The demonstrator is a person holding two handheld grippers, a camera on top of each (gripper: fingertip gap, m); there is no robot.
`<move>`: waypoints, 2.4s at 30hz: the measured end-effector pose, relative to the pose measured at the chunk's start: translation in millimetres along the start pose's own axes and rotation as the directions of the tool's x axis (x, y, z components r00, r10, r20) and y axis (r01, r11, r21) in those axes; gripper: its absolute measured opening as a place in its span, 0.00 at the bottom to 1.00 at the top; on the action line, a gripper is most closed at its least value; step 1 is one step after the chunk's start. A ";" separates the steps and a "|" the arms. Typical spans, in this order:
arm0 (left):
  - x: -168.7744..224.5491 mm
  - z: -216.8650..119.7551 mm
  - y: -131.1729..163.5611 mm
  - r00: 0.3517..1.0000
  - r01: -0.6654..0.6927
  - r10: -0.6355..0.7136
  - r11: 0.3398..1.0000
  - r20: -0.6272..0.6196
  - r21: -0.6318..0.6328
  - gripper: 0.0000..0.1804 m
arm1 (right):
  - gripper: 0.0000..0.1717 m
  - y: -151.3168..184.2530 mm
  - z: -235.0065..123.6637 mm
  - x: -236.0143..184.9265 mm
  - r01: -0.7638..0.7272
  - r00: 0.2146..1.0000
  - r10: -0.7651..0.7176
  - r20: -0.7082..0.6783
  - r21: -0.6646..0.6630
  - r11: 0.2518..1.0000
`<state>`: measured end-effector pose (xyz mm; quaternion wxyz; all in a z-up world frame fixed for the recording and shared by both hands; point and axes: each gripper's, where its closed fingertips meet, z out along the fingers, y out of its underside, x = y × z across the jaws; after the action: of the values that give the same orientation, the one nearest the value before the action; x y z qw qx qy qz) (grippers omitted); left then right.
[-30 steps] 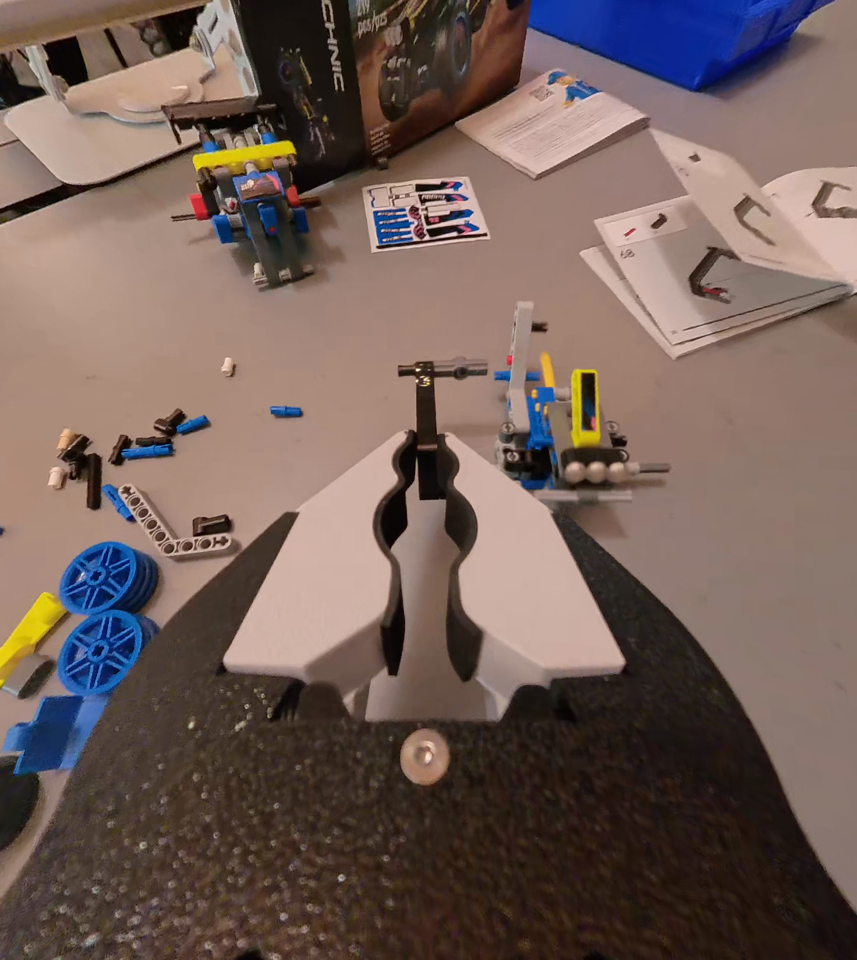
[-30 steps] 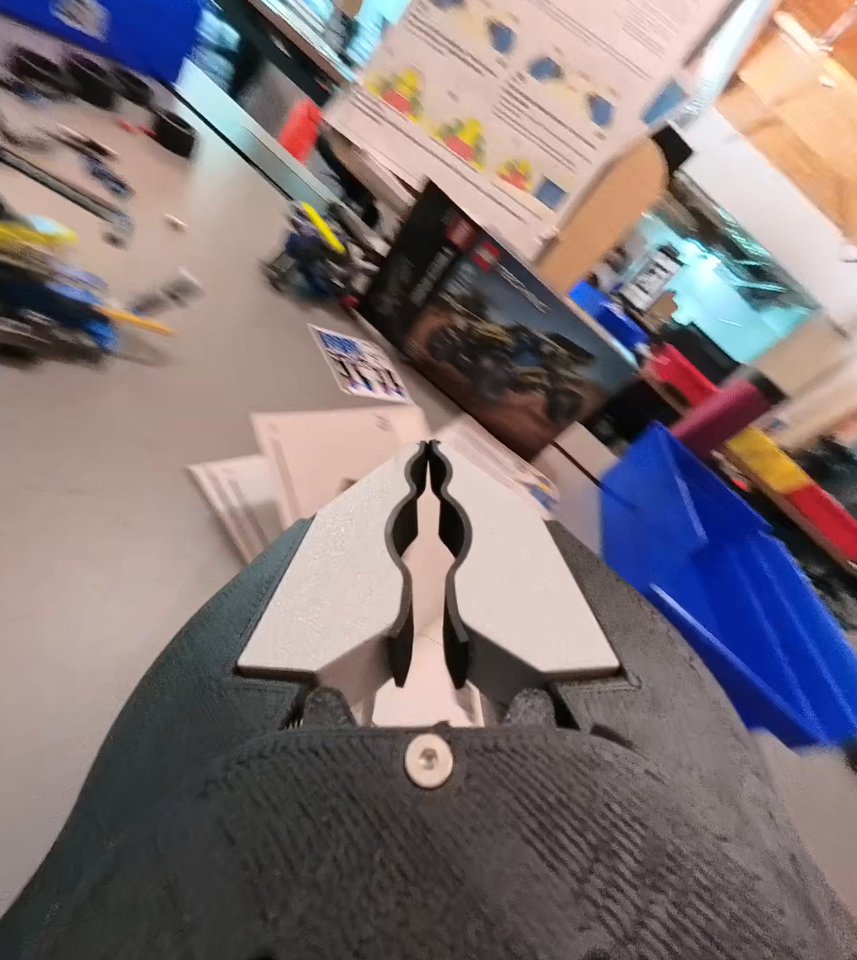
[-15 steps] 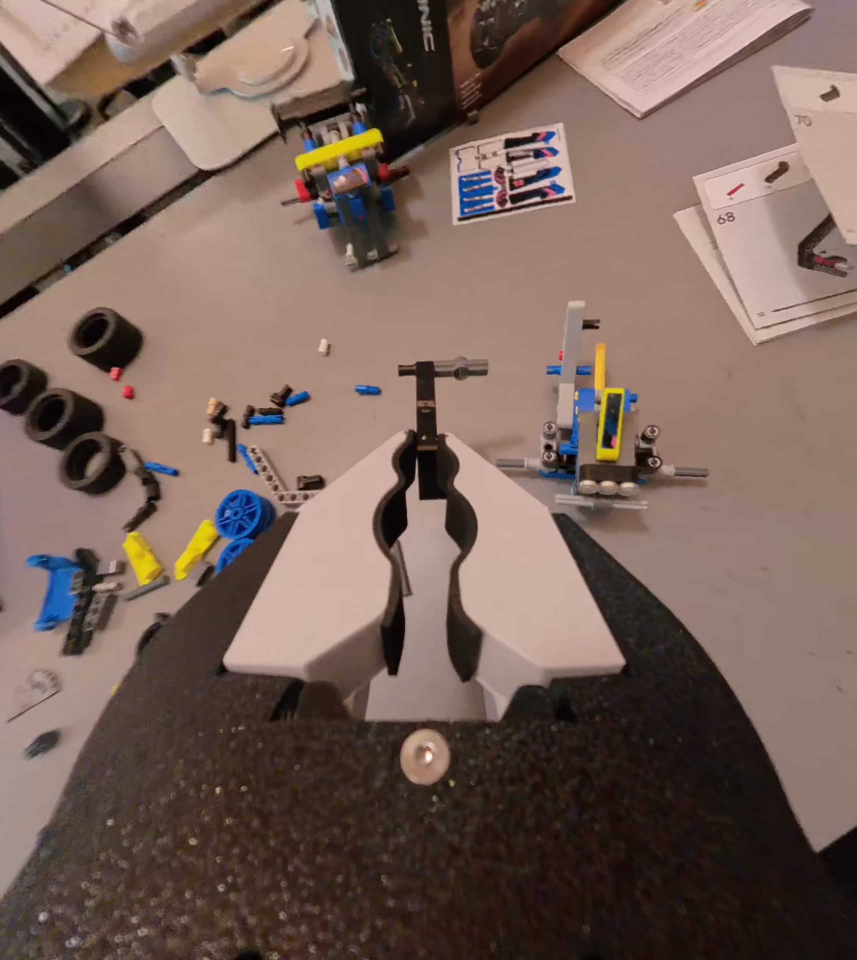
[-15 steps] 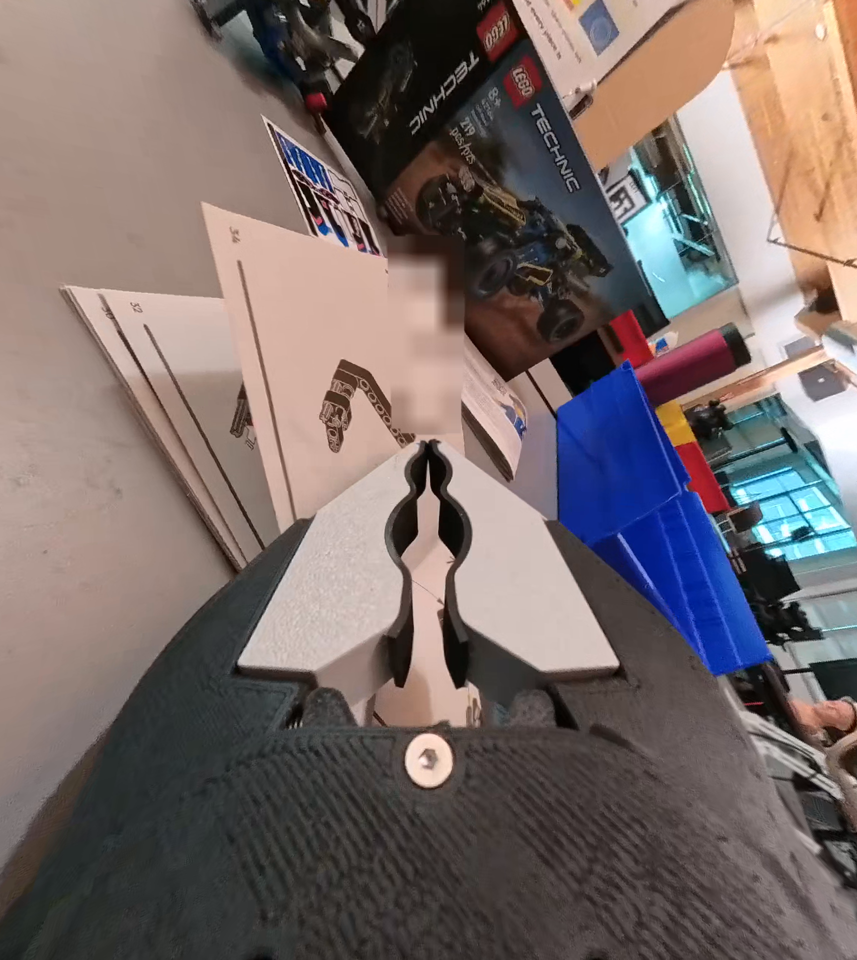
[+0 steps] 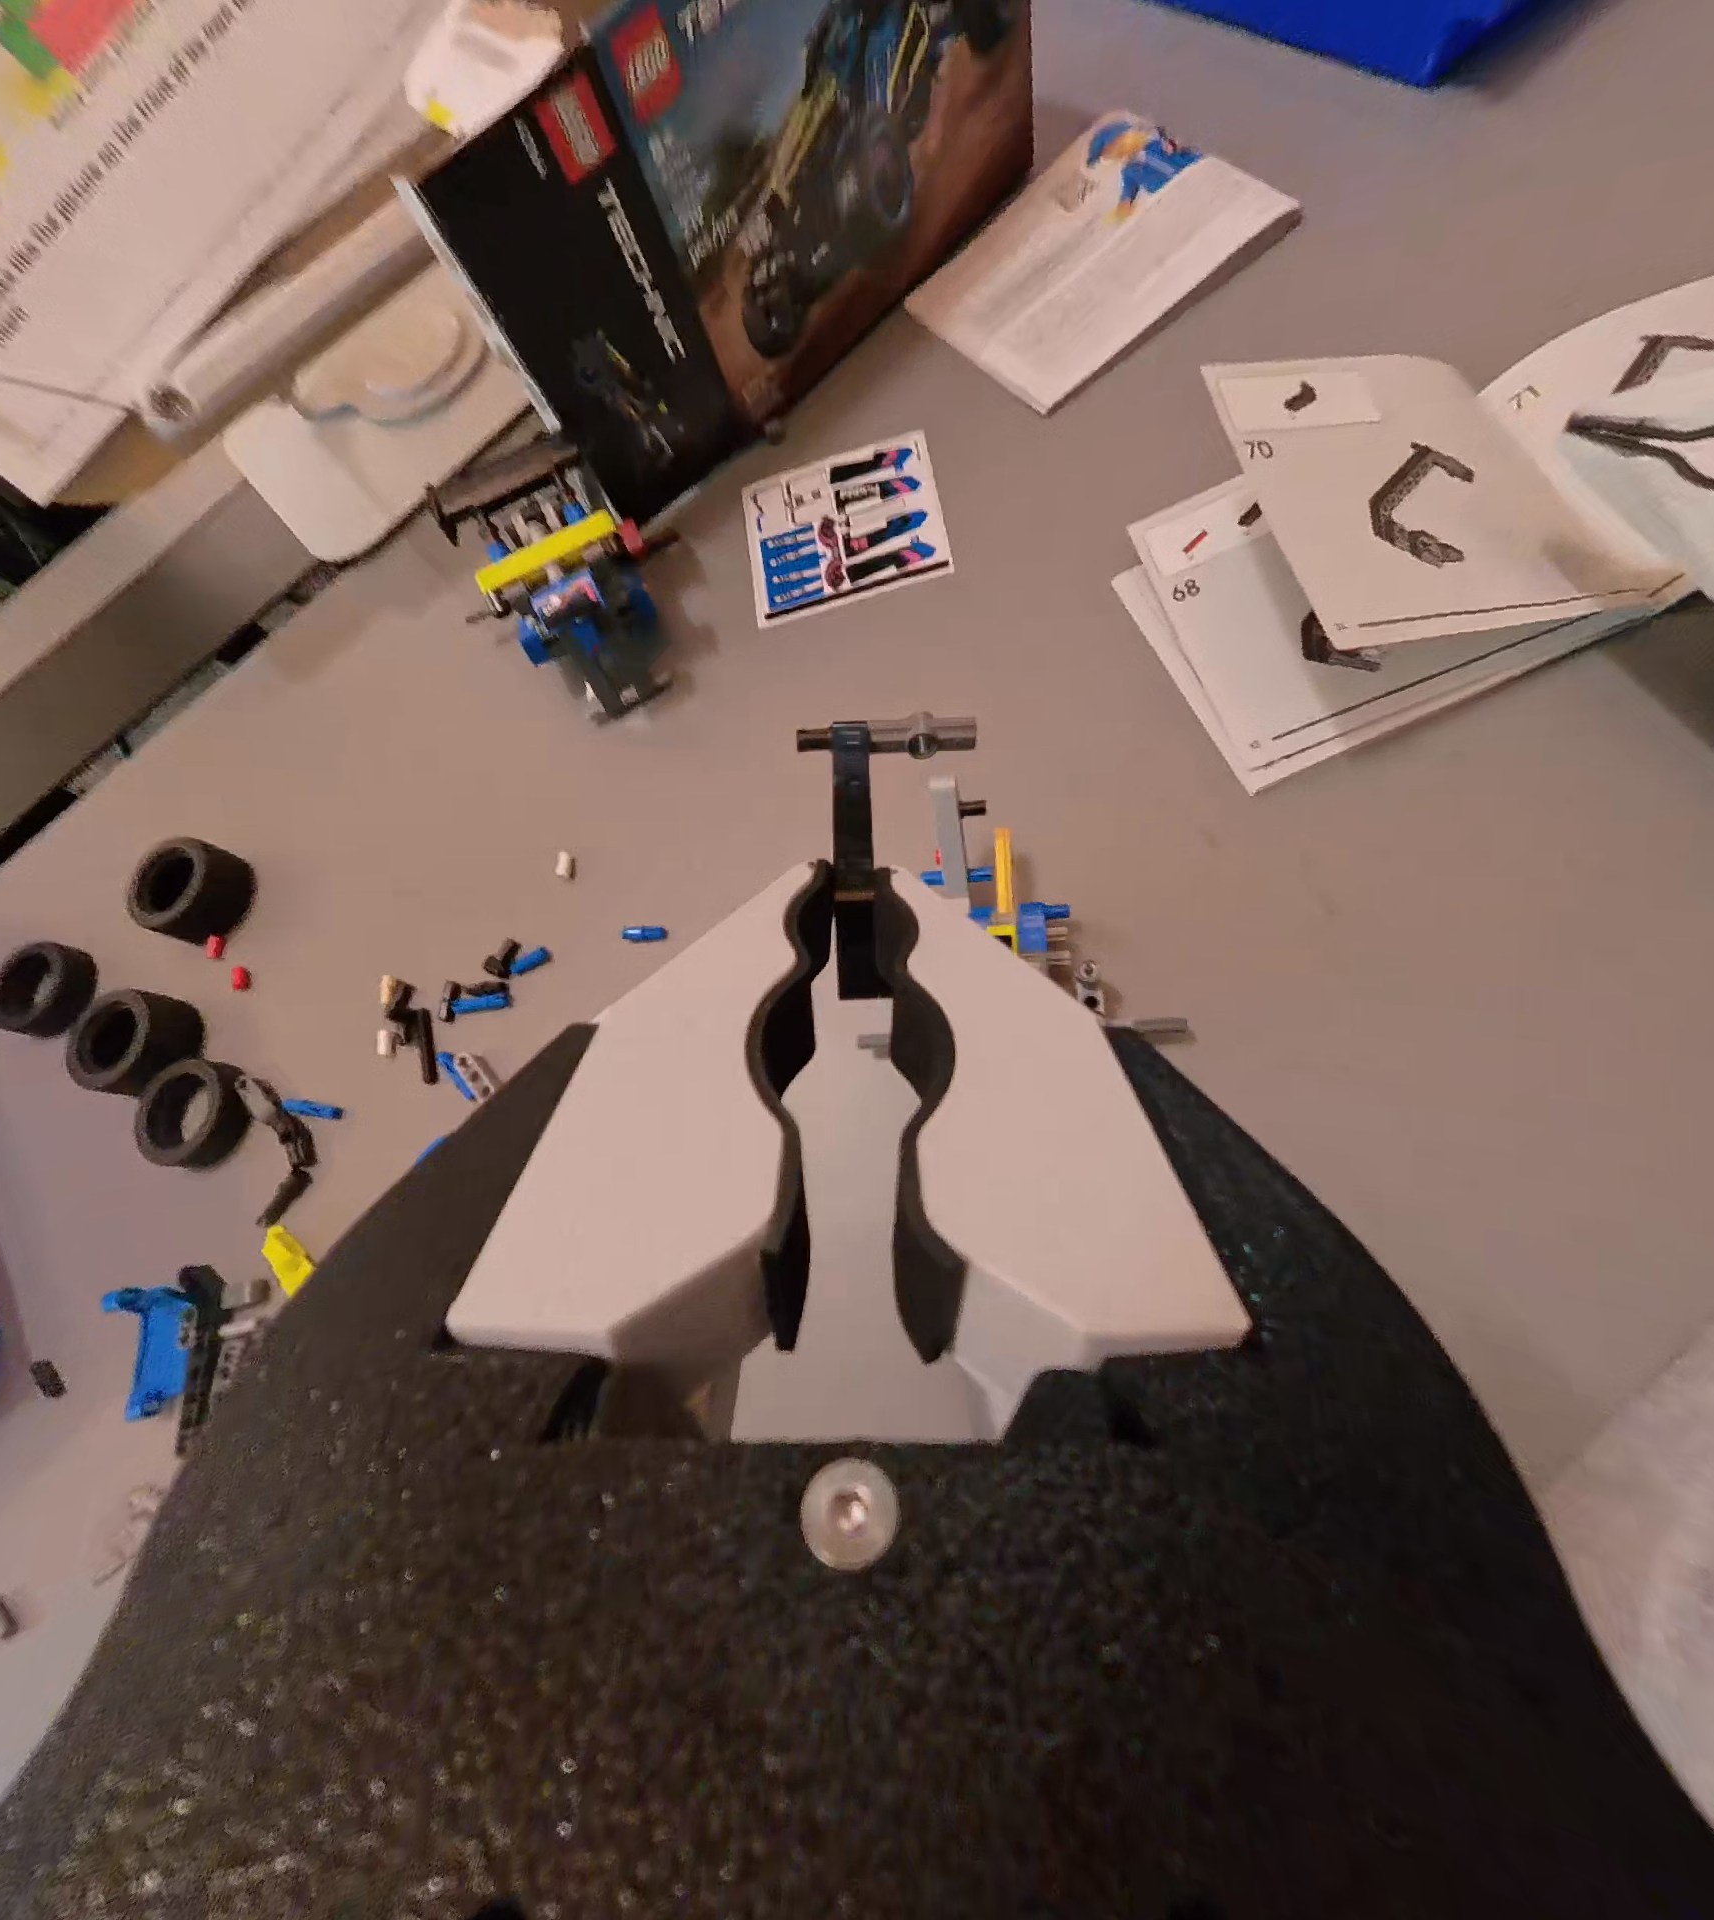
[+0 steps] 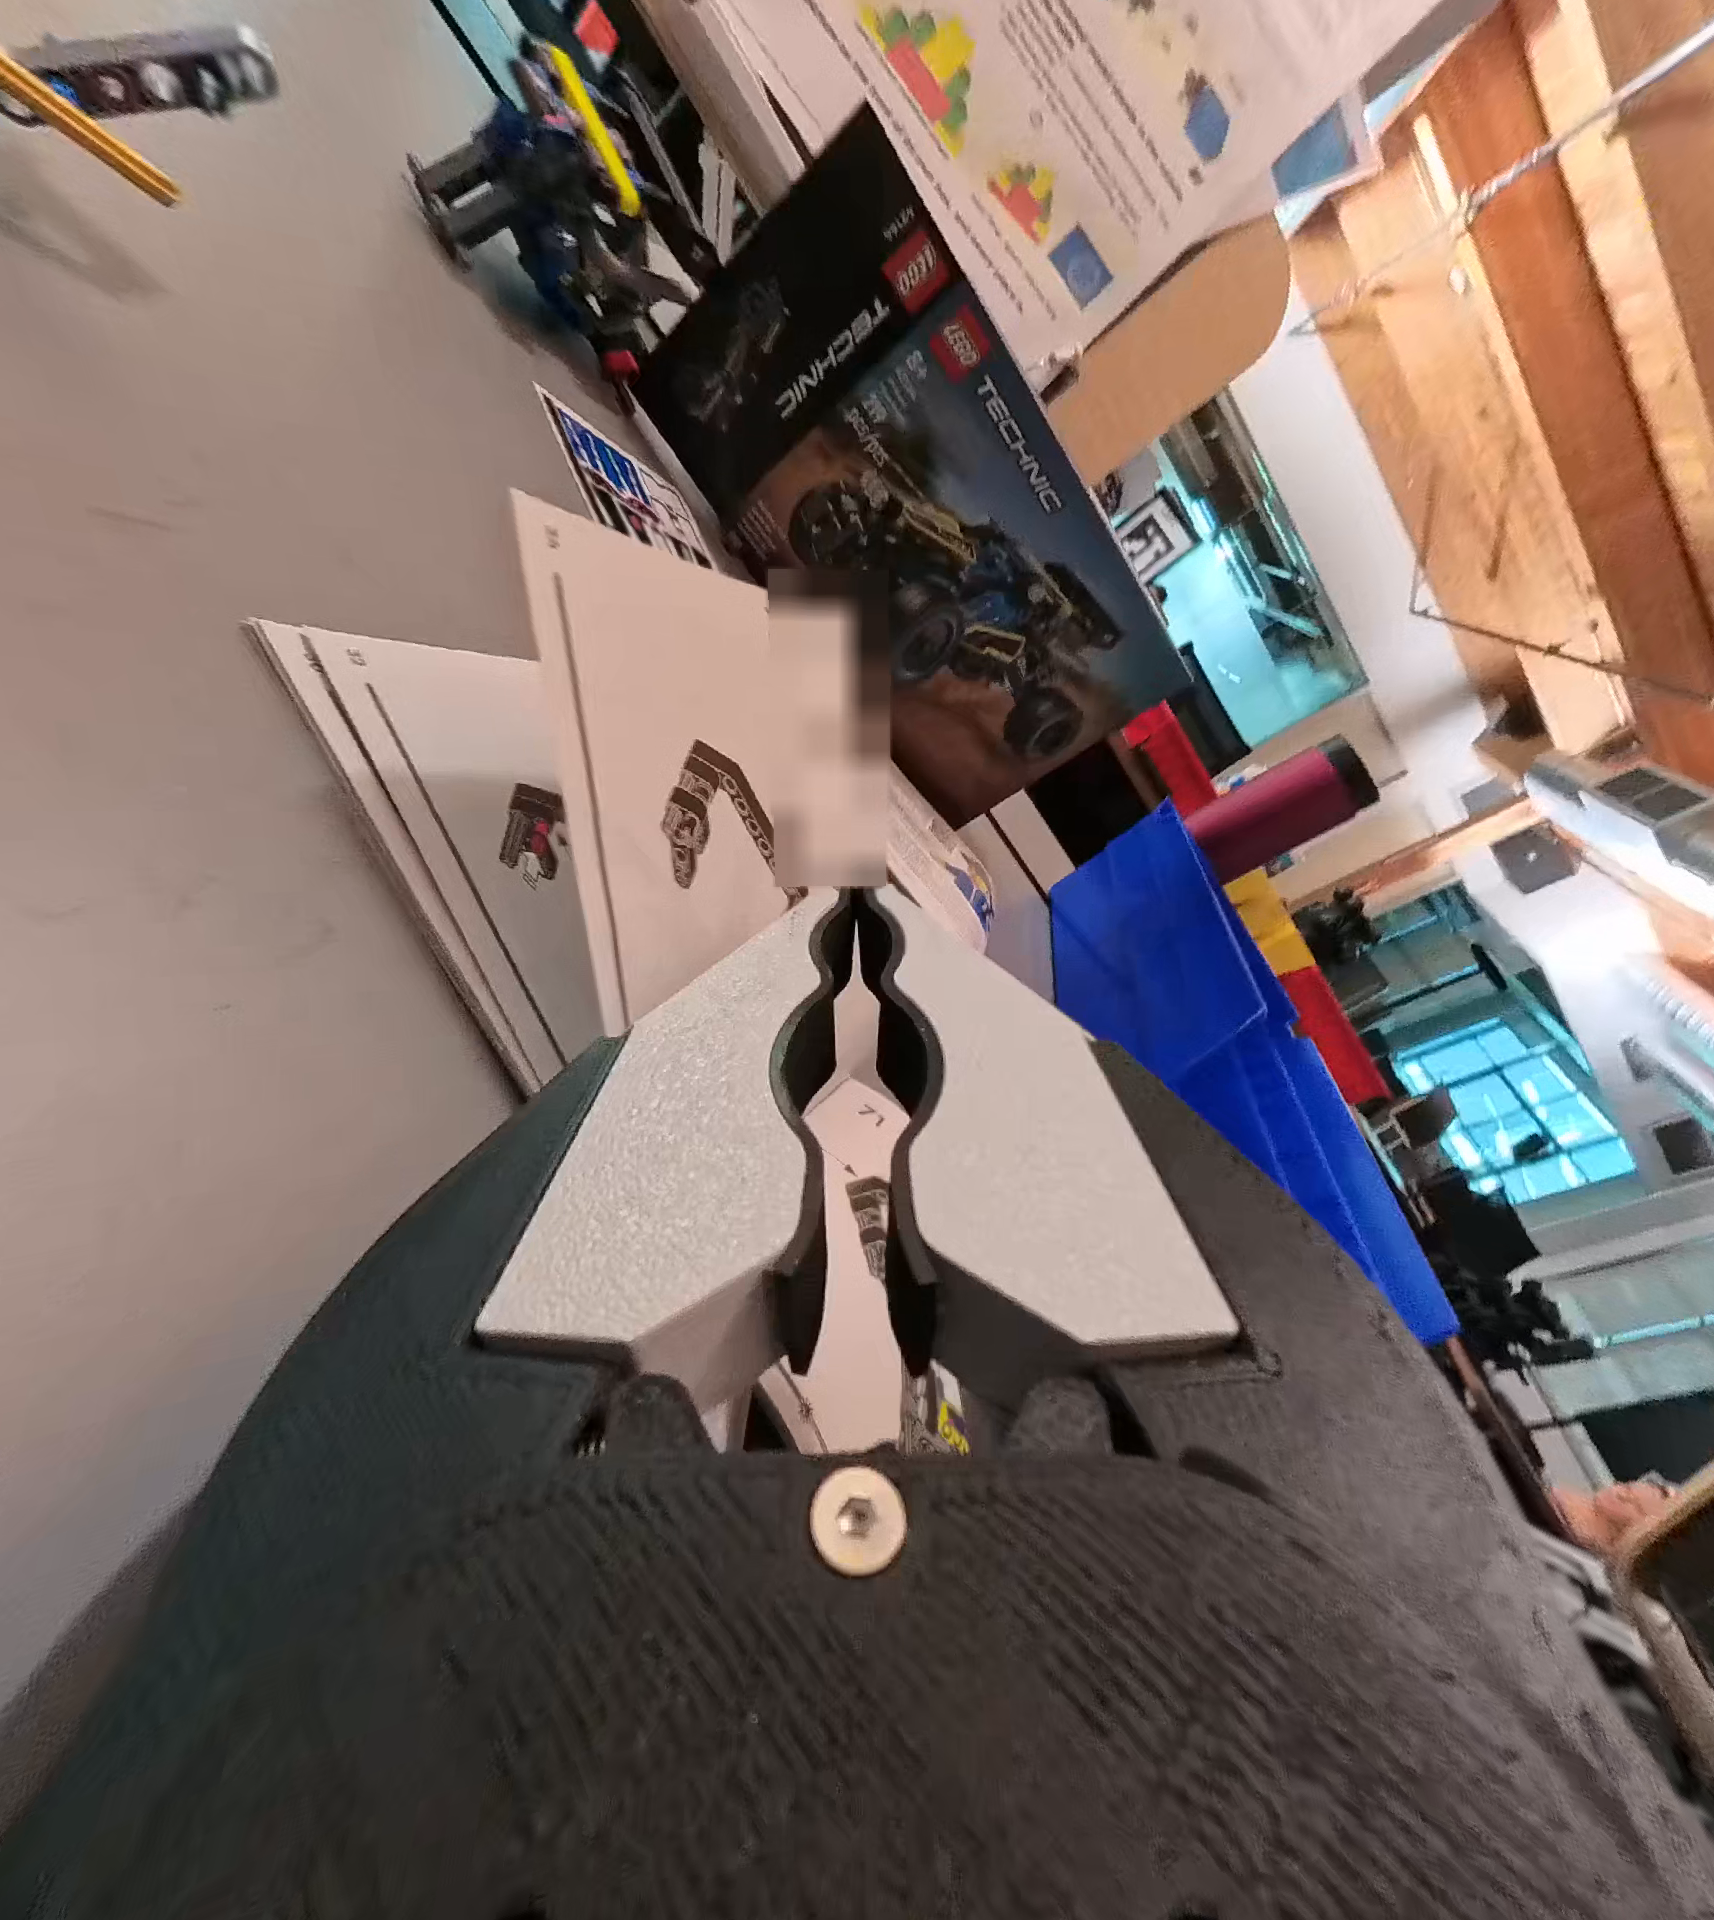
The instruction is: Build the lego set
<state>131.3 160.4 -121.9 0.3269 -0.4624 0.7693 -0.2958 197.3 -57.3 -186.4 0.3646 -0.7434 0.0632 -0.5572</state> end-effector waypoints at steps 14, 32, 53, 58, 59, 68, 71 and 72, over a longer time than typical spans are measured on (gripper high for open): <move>-18.7 26.3 35.4 0.998 0.033 -0.024 0.986 -0.059 0.161 0.02 | 0.01 -109.4 -26.0 -73.3 -0.191 0.901 0.022 0.434 0.350 0.917; -17.2 20.4 70.1 0.972 0.157 -0.144 0.986 -0.183 0.055 0.02 | 0.21 -152.0 13.0 -131.5 -0.310 0.718 0.045 0.695 0.261 0.914; 1.8 33.7 79.1 0.928 0.274 -0.229 0.954 -0.293 0.121 0.02 | 0.11 -143.5 23.3 -144.8 -0.151 0.769 -0.079 0.635 0.300 0.942; 7.0 31.7 79.1 0.948 0.253 -0.209 0.953 -0.240 0.168 0.02 | 0.11 -142.4 24.3 -145.7 -0.145 0.765 -0.082 0.639 0.295 0.944; 7.4 31.3 79.8 0.949 0.252 -0.210 0.953 -0.237 0.165 0.02 | 0.11 -142.6 24.1 -145.7 -0.147 0.765 -0.082 0.639 0.296 0.944; 6.7 29.7 84.9 0.952 0.239 -0.204 0.961 -0.226 0.137 0.02 | 0.13 -147.3 13.5 -149.4 -0.142 0.746 -0.147 0.649 0.370 0.918; 9.4 32.3 88.6 0.943 0.258 -0.230 0.961 -0.242 0.095 0.02 | 0.13 -148.6 9.4 -151.1 -0.122 0.753 -0.181 0.633 0.404 0.907; 9.8 32.6 89.4 0.940 0.263 -0.236 0.961 -0.247 0.083 0.02 | 0.13 -148.4 9.4 -151.5 -0.114 0.756 -0.186 0.628 0.406 0.907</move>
<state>106.8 182.1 -211.8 0.2197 -0.4986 0.7192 -0.4311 103.0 130.7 -215.2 0.5033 -0.7951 -0.2043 -0.2697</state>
